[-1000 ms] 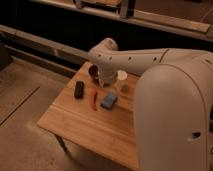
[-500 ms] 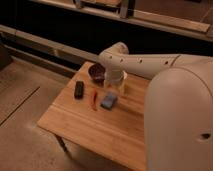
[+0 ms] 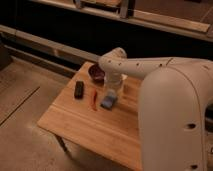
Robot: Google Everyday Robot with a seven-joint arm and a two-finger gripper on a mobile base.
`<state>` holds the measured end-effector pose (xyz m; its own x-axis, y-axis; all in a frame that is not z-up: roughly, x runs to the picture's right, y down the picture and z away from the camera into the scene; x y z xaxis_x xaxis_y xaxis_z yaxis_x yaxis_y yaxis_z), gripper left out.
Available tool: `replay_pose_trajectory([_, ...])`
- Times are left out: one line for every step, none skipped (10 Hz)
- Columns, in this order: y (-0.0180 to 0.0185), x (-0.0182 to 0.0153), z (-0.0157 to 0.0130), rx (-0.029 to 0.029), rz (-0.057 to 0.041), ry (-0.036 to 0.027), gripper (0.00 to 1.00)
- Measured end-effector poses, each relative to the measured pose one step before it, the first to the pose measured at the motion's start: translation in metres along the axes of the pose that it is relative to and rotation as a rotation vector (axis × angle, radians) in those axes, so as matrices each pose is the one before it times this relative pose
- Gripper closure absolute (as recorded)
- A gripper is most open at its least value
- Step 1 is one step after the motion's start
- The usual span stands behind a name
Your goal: Wipe the white sponge on the table
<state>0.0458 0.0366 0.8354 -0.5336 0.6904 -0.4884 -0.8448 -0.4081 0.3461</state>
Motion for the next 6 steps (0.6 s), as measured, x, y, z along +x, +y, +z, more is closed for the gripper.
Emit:
replay_pose_trajectory([0.00147, 0.00216, 0.00430, -0.00062, 0.00147, 0.00945, 0.35])
replay_pose_trajectory([0.00263, 0.00377, 0.00630, -0.00363, 0.00345, 0.01643, 0.35])
replay_pose_trajectory([0.00216, 0.00288, 0.00384, -0.00309, 0.00112, 0.01022, 0.35])
replay_pose_trajectory([0.00075, 0.00205, 0.00286, -0.00018, 0.00040, 0.00683, 0.35])
replay_pose_trajectory([0.00107, 0.00519, 0.00911, 0.00273, 0.00082, 0.01767, 0.35])
replay_pose_trajectory([0.00037, 0.00253, 0.00558, 0.00304, 0.00110, 0.00955, 0.35])
